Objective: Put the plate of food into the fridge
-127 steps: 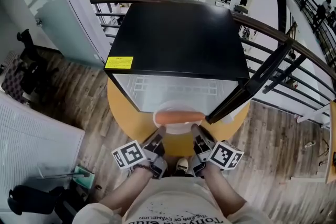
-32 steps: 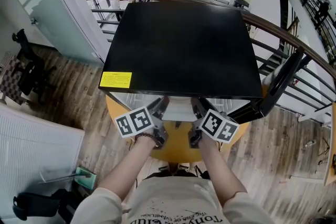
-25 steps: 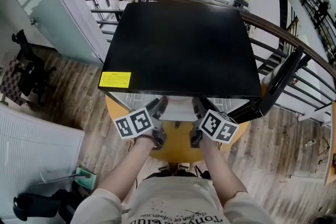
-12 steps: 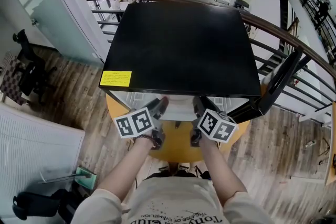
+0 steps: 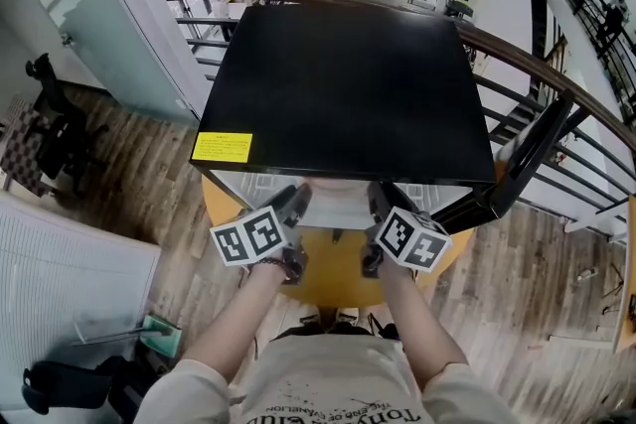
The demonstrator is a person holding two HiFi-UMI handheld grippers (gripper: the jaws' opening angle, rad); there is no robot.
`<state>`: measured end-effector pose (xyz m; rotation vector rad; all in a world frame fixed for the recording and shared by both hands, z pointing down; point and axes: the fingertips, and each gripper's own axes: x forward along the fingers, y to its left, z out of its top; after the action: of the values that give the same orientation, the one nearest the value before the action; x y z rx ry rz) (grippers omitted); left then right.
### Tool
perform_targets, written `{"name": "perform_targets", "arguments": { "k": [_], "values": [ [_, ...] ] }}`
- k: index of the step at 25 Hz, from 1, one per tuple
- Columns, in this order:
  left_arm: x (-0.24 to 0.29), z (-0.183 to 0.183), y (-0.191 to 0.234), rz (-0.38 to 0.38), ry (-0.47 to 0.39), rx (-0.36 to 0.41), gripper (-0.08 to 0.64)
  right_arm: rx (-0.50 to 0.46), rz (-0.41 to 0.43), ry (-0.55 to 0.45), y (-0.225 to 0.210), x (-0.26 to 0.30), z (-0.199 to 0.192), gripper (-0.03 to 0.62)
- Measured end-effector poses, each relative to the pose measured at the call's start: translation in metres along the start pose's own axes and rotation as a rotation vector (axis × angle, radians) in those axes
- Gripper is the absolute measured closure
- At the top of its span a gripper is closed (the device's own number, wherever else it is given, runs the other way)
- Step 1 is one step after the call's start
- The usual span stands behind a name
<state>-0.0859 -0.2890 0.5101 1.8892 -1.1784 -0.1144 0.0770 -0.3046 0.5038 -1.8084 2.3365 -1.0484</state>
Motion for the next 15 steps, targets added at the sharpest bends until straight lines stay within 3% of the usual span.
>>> {"name": "perform_targets", "arguments": {
  "k": [9, 15],
  "values": [
    [-0.02, -0.007, -0.005, -0.017, -0.012, 0.094, 0.414, -0.095, 0.058, -0.017, 0.016, -0.024, -0.008, 0.472],
    [-0.042, -0.024, -0.012, 0.008, 0.006, 0.277, 0.496, -0.175, 0.072, 0.004, 0.017, -0.048, -0.028, 0.5]
  ]
}}
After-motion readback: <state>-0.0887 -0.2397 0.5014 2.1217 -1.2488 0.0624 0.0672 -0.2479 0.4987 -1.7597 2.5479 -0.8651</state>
